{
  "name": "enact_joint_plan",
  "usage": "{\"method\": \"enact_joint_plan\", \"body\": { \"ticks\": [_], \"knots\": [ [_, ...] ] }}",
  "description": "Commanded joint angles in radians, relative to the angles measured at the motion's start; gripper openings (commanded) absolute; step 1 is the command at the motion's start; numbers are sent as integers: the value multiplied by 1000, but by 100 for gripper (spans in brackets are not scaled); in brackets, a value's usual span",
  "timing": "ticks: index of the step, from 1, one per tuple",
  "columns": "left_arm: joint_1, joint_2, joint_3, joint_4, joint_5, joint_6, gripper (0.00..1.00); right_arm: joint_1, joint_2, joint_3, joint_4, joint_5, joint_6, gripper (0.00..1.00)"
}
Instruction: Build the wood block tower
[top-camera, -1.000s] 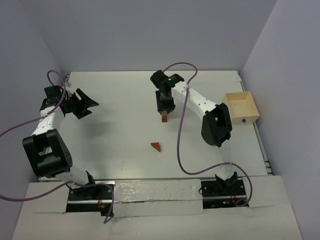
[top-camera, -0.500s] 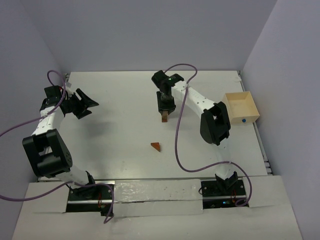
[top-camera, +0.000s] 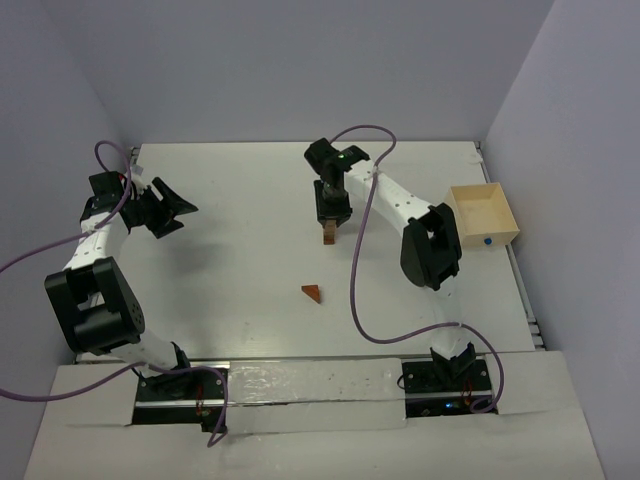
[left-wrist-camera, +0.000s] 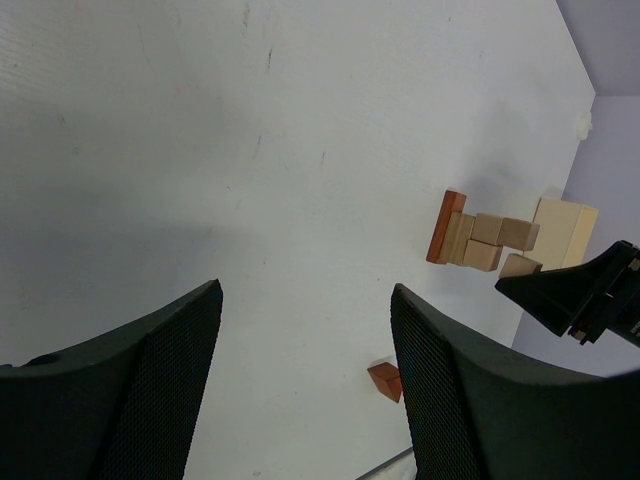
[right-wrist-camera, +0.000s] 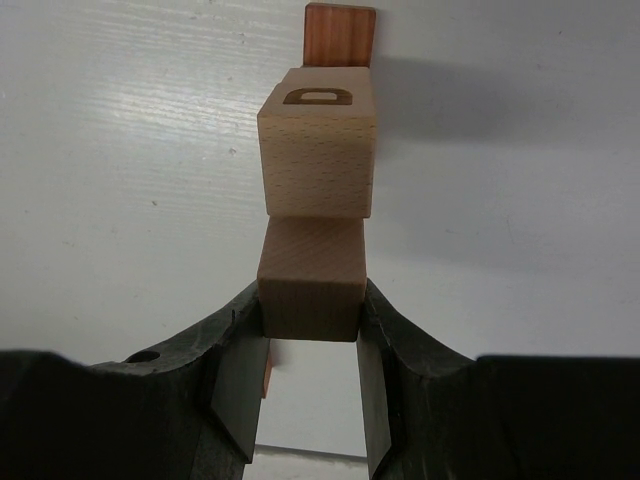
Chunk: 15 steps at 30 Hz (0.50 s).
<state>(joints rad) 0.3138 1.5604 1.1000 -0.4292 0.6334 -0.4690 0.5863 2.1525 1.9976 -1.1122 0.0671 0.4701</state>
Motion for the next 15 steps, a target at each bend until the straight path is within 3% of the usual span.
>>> {"method": "enact_joint_plan", "body": {
  "ticks": [1,15],
  "knots": [
    [4,3,9,32,6,-8,75,-13,18,47,-5,11,-9,13],
    [2,4,9,32,8,-7,75,-14,25,52,-3,-5,-18,19]
  ]
}}
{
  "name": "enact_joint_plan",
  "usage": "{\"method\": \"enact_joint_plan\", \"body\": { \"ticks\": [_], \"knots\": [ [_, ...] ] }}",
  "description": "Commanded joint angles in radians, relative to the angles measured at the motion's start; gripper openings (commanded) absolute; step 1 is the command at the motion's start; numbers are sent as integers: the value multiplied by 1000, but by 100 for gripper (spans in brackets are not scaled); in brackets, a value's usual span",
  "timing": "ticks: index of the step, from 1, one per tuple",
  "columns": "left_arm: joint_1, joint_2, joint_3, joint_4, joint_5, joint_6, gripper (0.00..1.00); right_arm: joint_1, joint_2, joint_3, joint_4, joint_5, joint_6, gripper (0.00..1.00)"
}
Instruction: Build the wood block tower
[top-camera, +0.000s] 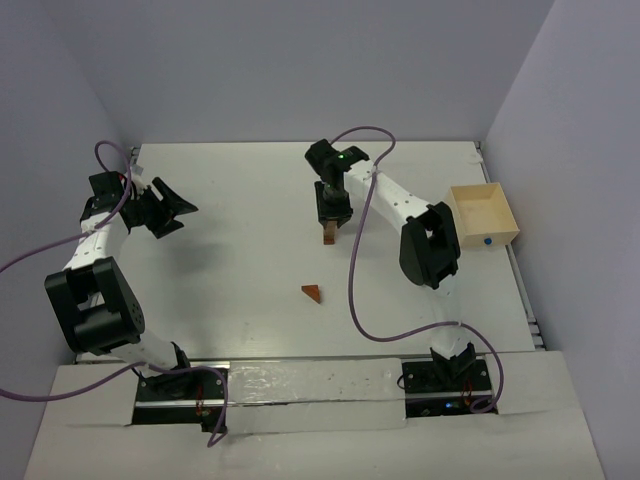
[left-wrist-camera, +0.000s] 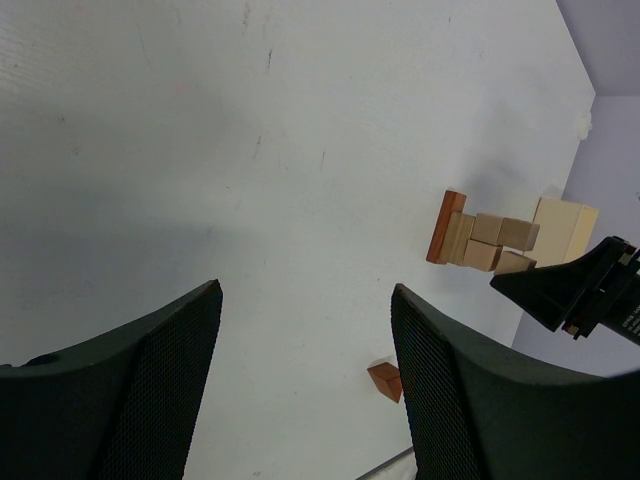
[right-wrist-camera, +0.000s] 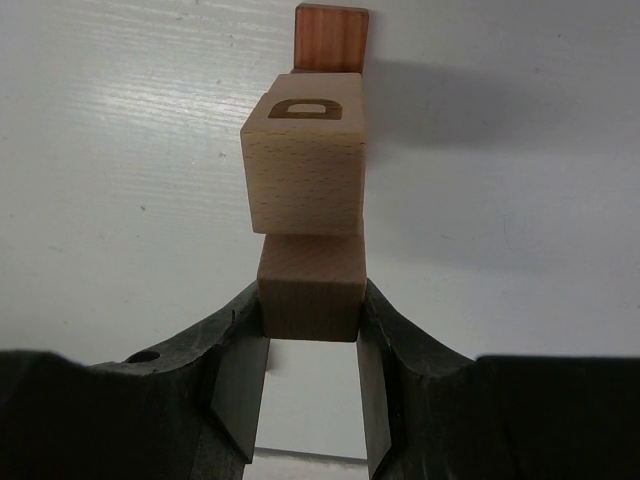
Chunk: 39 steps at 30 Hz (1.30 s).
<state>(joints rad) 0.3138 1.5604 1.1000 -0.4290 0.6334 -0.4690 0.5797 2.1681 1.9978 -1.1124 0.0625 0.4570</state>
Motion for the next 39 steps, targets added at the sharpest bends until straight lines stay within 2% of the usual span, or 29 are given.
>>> {"method": "enact_joint_plan", "body": {
  "ticks": [1,27,33,39],
  "knots": [
    [3,4,11,32,8,-7,75,-7,9,52,-3,-1,-5,19],
    [4,3,8,33,11,-7,75,-12,35,53,-1,-28,-11,41],
    [3,6,9,33,12,-8,75,-12,30,53,2,-41,-17,58],
    [4,4,8,36,12,-8,75,-12,27,53,3,-30,-15,66]
  ]
}}
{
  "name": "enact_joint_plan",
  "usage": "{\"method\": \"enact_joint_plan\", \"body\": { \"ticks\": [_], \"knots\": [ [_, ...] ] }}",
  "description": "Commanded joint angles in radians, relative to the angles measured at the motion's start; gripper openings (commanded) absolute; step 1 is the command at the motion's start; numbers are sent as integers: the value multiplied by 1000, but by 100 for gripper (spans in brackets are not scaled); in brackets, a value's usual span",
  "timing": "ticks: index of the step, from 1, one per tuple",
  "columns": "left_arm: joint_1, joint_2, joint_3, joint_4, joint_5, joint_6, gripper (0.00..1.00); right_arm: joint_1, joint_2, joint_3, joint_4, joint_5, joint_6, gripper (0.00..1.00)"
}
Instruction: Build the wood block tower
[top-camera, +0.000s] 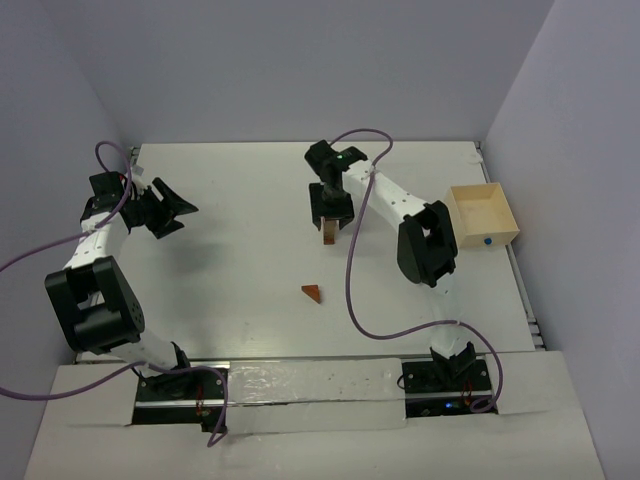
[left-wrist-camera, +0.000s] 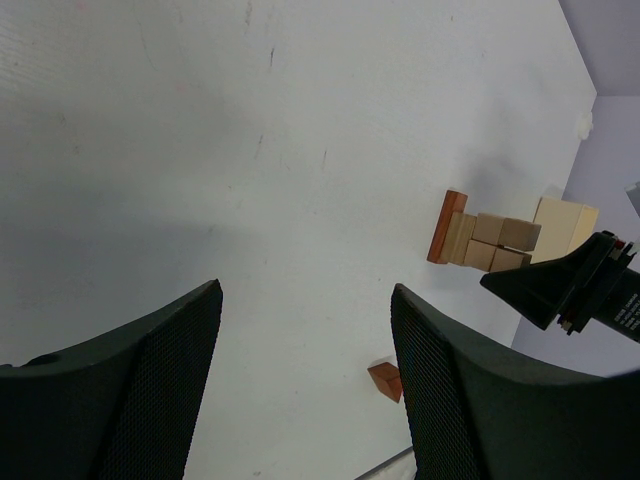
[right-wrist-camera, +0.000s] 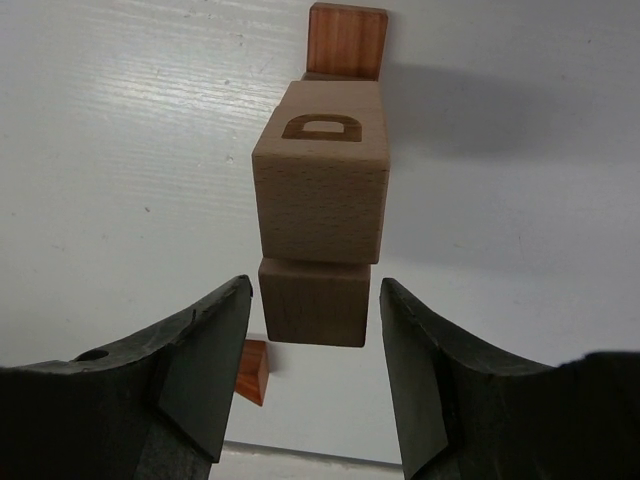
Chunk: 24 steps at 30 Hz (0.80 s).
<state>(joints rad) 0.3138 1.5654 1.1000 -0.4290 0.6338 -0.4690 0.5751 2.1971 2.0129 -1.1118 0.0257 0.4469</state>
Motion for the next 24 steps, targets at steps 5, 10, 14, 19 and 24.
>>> {"method": "enact_joint_plan", "body": {
  "ticks": [5,10,14,19,24],
  "knots": [
    [4,2,11,33,12,-8,75,-4,-45,18,5,5,-7,77],
    [2,2,15,31,14,-11,75,15,-115,-22,15,22,-7,80],
    [4,-10,14,32,17,-8,76,46,-217,-83,38,19,-34,80],
    [2,-52,-8,48,18,-5,77,105,-364,-200,73,48,-85,81],
    [-16,-93,-15,47,19,21,77,123,-511,-339,121,-57,-198,76]
  ]
}}
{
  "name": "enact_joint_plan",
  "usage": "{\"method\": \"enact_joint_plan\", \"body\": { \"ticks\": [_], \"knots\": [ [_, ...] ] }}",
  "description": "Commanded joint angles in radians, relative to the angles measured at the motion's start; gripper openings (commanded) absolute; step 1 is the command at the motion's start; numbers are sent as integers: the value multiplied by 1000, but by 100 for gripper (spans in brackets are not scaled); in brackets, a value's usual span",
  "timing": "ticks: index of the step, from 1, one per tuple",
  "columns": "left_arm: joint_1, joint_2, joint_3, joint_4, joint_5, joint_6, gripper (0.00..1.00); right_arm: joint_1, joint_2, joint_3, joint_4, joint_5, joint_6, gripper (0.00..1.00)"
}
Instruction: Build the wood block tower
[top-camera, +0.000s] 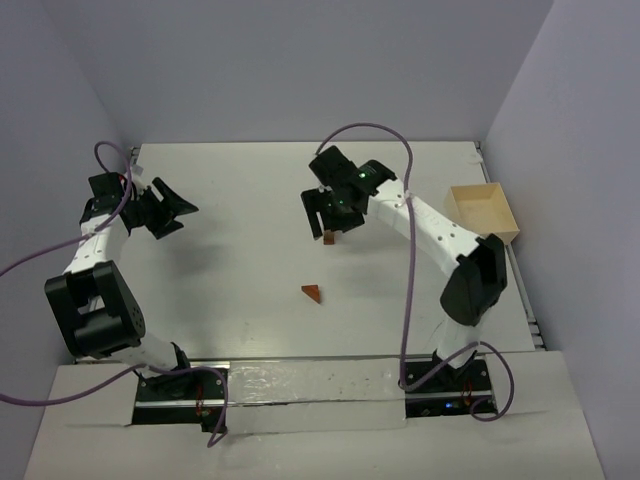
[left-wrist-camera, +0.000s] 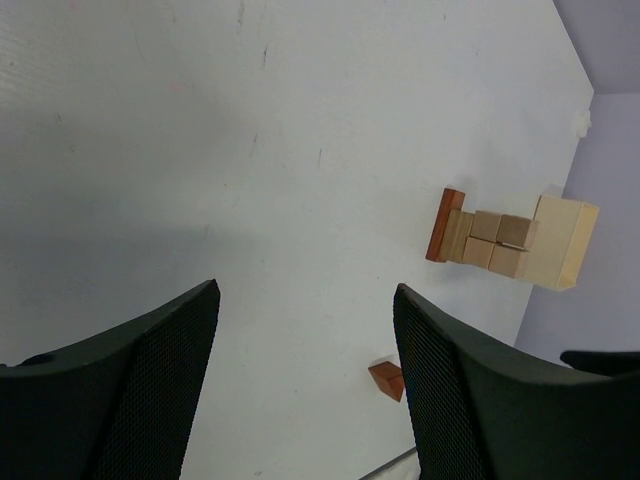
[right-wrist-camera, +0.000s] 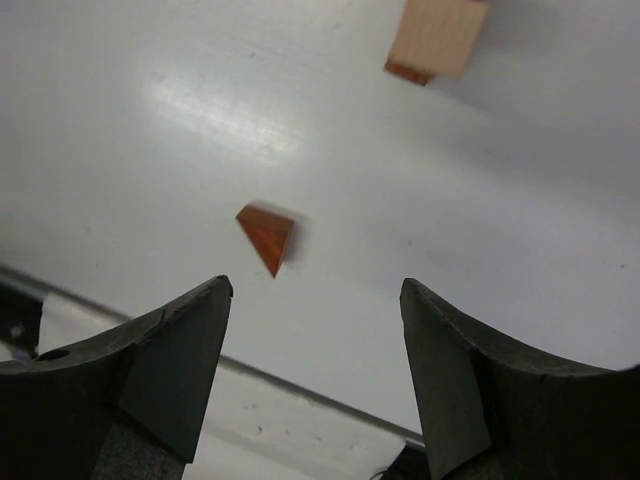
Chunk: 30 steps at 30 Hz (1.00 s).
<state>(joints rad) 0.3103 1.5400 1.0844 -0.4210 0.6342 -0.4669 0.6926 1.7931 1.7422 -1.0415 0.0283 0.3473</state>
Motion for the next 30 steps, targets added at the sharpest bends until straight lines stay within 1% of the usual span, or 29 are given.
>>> {"method": "enact_joint_plan", "body": {
  "ticks": [1,3,5,7,10,13,16,23,30],
  "knots": [
    [-26,-83,2,37,6,31,77,6,-140,-107,61,-97,-140,72],
    [-64,-103,-4,40,-31,43,76,22,-204,-216,89,-126,-175,67],
    [-99,-130,-16,53,-60,41,76,58,-258,-338,125,-110,-171,63],
    [-121,-150,-33,74,-85,34,76,117,-293,-421,179,-88,-158,61],
    [-138,-177,-44,96,-100,24,75,190,-318,-490,264,-39,-123,61],
    [-142,-176,-41,98,-101,20,75,212,-272,-469,309,0,-72,61],
    [-144,-168,-34,94,-98,20,74,227,-156,-387,312,7,-24,59],
    [-146,-162,-25,74,-113,40,74,267,48,-320,321,-51,32,54],
    [-145,-159,-37,85,-113,37,74,268,78,-317,316,-2,44,55]
  ]
}}
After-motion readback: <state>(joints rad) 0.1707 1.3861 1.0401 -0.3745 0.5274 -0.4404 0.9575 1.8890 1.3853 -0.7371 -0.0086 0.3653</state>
